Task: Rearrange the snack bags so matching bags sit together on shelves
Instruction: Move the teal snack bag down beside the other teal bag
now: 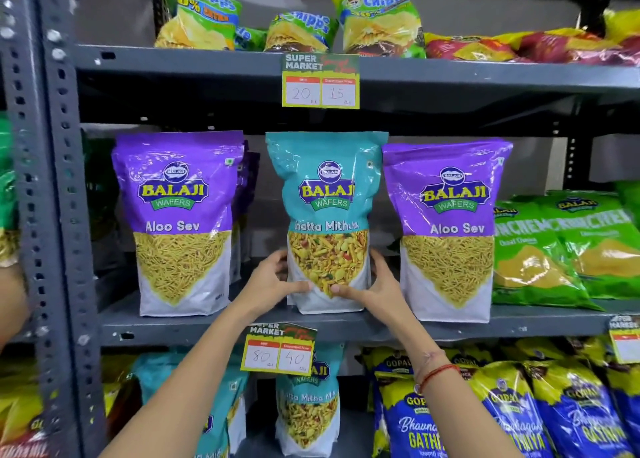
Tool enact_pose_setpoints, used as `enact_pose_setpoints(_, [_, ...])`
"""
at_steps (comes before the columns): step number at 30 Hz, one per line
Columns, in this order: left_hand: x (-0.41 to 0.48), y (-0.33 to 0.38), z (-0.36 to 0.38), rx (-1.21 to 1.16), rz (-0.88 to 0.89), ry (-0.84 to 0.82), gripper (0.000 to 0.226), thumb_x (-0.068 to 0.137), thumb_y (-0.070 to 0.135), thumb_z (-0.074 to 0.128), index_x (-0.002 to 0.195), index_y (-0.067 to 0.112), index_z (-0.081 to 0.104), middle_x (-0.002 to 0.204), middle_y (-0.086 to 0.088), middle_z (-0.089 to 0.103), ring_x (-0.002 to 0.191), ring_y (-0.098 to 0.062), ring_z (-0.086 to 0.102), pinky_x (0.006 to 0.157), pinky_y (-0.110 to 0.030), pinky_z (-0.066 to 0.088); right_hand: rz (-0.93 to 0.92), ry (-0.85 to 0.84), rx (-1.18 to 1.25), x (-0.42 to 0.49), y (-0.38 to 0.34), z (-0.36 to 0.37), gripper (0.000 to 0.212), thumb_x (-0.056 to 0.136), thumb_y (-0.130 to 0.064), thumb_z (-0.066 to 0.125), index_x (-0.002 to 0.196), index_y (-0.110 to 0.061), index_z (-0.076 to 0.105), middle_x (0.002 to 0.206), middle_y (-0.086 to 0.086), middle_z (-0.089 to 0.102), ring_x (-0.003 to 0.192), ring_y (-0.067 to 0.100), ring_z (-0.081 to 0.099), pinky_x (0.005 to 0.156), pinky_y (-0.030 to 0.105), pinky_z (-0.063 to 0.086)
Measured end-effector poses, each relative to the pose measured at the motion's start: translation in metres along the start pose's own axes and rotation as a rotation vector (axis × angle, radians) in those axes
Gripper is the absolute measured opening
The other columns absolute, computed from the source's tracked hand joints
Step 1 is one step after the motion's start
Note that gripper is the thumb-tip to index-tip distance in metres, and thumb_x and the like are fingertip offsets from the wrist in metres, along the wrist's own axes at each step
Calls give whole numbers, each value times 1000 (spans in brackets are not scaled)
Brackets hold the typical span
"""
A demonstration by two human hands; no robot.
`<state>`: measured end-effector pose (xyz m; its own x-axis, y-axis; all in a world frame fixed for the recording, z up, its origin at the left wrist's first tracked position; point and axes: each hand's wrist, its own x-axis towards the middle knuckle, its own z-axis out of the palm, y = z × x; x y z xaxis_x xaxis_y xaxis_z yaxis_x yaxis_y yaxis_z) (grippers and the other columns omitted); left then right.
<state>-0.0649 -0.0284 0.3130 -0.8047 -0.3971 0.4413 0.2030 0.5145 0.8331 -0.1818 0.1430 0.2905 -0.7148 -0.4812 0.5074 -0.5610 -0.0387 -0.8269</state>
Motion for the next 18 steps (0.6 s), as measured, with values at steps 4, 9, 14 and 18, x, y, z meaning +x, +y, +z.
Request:
enact_pose_setpoints(4, [-7,6,-11,20,56,63,81,60,3,84,128,15,42,114,-4,60,107,-21,58,93,-33,48,-66,14,8,-5,-10,8,100,58,-25,89,141,-18,33,121,-8,53,114,9,50,94,23,41])
enact_pose_setpoints(9, [-23,18,-24,0,125,135,105,39,28,92,131,18,42,123,-11,60,114,-25,57,100,-41,46,-136,11,43,-12,-26,13,102,57,-26,90,141,-24,32,121,-10,53,114,9,51,88,14,44])
enact_pose_setpoints(14, [-55,26,-26,-34,176,163,111,35,47,89,132,17,43,118,-8,63,104,-13,62,92,-31,51,-184,32,65,-33,-33,11,114,41,-51,90,138,-30,34,133,-5,55,124,16,53,103,44,47])
enact_pose_setpoints(18, [-83,18,-16,-52,215,145,89,50,22,88,127,23,43,117,-5,64,100,2,63,80,-10,48,-192,56,83,-64,-24,7,106,38,-50,90,130,-39,39,128,-8,59,120,15,56,100,48,49])
